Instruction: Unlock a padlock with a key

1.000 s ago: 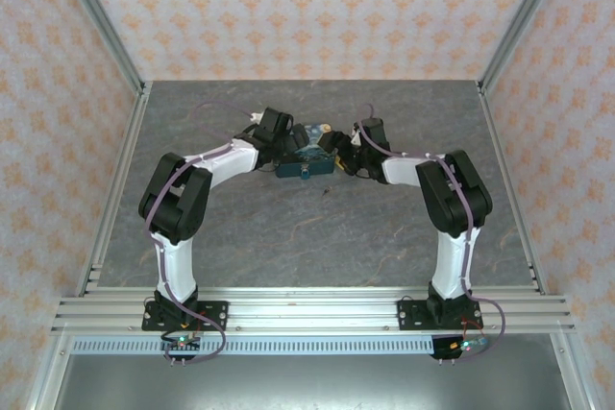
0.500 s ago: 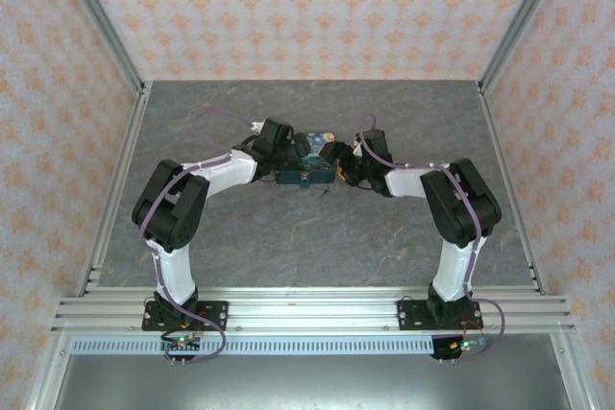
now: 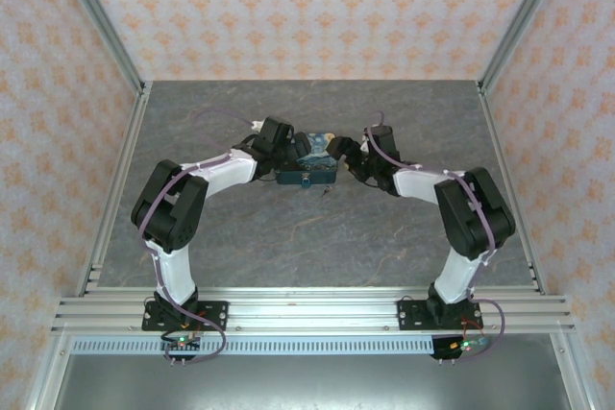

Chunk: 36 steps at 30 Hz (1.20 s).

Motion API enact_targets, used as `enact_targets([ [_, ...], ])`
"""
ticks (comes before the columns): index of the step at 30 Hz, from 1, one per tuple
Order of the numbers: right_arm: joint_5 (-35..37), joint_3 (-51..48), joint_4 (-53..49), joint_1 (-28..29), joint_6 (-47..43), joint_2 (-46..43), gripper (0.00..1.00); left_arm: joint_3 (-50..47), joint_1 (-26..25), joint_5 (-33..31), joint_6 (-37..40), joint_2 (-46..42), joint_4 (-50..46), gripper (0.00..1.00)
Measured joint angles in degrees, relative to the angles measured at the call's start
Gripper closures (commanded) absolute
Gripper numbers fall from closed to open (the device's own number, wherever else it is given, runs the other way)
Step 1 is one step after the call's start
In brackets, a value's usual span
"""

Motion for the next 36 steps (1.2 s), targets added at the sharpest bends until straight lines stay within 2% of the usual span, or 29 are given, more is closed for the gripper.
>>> enact_targets([
  [7, 2.23, -3.3, -6.27, -0.5, -5.79, -8.48, 0.17, -0.13, 3.21, 0.22, 0.66, -0.5, -0.26, 0.0],
  [12, 3.21, -6.12, -11.58, 1.36, -9.55, -11.04, 0.26, -3.82, 6.6, 0.44, 0.85, -5.57, -0.17, 0.0],
  [18, 4.26, -7.48, -16.06, 6.47, -13.44, -11.06, 0.42, -12.9, 7.72, 1.38, 0.26, -14.38, 0.83, 0.0],
  [21, 4.87, -7.32, -16.7, 7.1, -14.99, -10.56, 0.55, -17.29, 7.61, 2.32, -0.94, -16.26, 1.46, 0.0],
  [26, 5.35, -4.59, -17.51, 8.28, -17.42, -5.42, 0.56, -22.69, 7.61, 3.52, -3.1, -17.27, 1.97, 0.0],
  [36, 6.99, 0.09, -17.79, 8.96, -19.32, 0.87, 0.57, -23.15, 6.34, 4.17, -4.35, -17.38, 3.19, 0.0],
])
